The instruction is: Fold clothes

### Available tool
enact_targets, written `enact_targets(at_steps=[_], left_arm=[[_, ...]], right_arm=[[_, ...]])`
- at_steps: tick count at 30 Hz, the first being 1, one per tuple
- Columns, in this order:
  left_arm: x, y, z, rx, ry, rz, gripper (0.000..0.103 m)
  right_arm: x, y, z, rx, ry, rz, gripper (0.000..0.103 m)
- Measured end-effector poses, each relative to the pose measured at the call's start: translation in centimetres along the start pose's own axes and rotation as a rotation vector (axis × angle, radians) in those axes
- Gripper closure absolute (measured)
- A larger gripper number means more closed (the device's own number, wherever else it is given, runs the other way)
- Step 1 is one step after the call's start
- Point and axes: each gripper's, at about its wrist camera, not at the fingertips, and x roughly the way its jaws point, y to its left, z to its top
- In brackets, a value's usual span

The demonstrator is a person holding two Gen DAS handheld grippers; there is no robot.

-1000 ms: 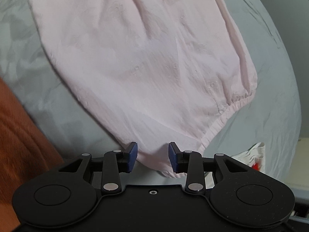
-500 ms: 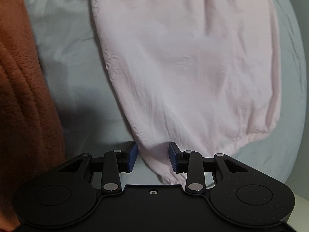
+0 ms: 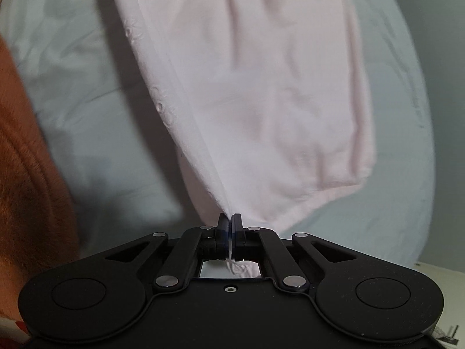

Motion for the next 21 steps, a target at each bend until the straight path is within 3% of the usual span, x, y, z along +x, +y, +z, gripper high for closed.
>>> enact_targets(at_steps=[9, 15, 21], left_arm=[[-1.5, 5.5, 7.1, -0.006, -0.055, 0.111, 0.101], [-0.3, 9.5, 12.6, -0.043, -0.081, 0.189, 0.101], [3.2, 11.8, 18.8, -0.056, -0.053, 0.285, 0.101]], right_arm=[[-2.7, -4.1, 1.3, 0.076, -0.024, -0.090, 0.103], [-0.7, -9.3, 2.2, 0.106, -0.021, -0.133, 0.103], [1.8, -14.0, 3.7, 0.133, -0.016, -0.153, 0.103]])
